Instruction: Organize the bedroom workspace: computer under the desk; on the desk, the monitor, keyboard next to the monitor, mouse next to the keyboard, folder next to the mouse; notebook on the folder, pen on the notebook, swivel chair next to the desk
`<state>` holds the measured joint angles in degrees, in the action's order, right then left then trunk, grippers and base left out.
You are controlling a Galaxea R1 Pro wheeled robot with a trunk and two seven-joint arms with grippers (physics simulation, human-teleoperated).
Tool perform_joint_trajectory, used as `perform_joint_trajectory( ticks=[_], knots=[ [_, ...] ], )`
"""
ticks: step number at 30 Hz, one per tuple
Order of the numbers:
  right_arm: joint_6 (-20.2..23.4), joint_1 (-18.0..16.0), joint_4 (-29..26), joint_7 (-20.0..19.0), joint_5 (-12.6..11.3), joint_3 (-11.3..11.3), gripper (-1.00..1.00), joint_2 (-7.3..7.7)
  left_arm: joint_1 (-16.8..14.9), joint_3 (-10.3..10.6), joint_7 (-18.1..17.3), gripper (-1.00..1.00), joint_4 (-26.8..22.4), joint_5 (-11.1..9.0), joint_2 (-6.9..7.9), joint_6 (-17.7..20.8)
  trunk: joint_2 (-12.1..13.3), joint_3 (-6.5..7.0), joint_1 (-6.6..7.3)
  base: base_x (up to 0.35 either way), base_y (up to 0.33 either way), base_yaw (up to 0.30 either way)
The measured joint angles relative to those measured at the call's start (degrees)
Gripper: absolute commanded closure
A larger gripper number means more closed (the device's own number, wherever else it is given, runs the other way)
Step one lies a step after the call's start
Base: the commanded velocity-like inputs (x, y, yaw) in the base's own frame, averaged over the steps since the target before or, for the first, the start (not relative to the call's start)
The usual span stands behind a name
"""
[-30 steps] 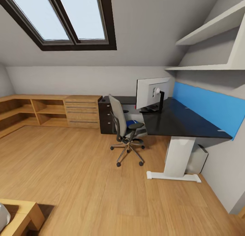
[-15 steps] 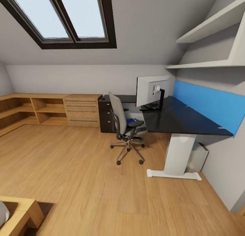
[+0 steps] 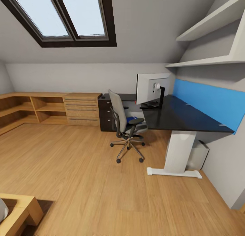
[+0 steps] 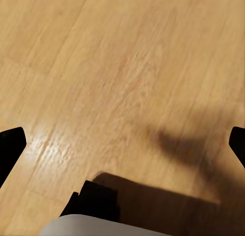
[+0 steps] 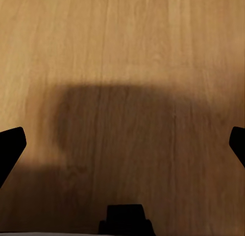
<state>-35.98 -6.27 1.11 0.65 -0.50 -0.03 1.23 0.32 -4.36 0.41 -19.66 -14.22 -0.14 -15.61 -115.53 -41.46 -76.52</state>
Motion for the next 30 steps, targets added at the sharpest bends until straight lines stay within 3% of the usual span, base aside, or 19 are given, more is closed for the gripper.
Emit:
perform_joint_trajectory(
  ticks=[3,13,19,22,25,28,30],
  knots=[
    [-0.02,0.0,0.0,0.0,0.0,0.0,-1.0,0.0,0.0,-0.03,0.0,-1.0,-0.01,0.01,0.04,0.0,-1.2,-0.54,-0.66,0.0,0.0,0.0],
    [0.0,0.0,0.0,0.01,0.0,0.0,-1.0,0.0,0.0,0.06,-0.3,-1.0,-0.02,0.26,0.09,-1.27,-1.22,-0.54,-0.67,0.011,0.0,0.0],
    [-0.23,0.0,-0.09,0.12,-0.32,-0.21,-1.0,-0.02,0.0,0.57,-0.62,-1.0,-0.02,1.23,0.07,-1.81,-1.22,-0.54,-0.64,0.249,0.0,0.0],
    [-0.28,-0.06,-3.58,0.21,-1.26,-0.79,-1.0,-0.04,0.0,0.69,-0.58,-1.0,-0.41,2.15,0.09,-1.81,-1.22,-0.54,-0.63,0.309,0.0,0.0],
    [-0.02,-0.06,-11.51,0.25,-2.51,-1.15,-1.0,-0.18,0.0,0.68,-0.36,-1.0,-4.13,2.65,0.18,-1.35,-1.22,-0.54,-0.63,0.317,0.0,0.0],
    [2.31,-0.42,-19.87,0.47,-3.13,-1.19,-1.0,-1.59,0.0,0.66,-0.25,-1.0,-13.48,2.87,0.27,1.77,-1.22,-0.53,-0.63,0.322,0.0,0.0],
    [5.38,-1.35,-24.95,1.15,-3.48,-1.32,-1.0,-3.23,-0.01,0.65,-0.19,-1.0,-21.86,2.98,0.34,9.5,-1.22,-0.52,-0.63,0.323,0.0,0.0]
  ],
)
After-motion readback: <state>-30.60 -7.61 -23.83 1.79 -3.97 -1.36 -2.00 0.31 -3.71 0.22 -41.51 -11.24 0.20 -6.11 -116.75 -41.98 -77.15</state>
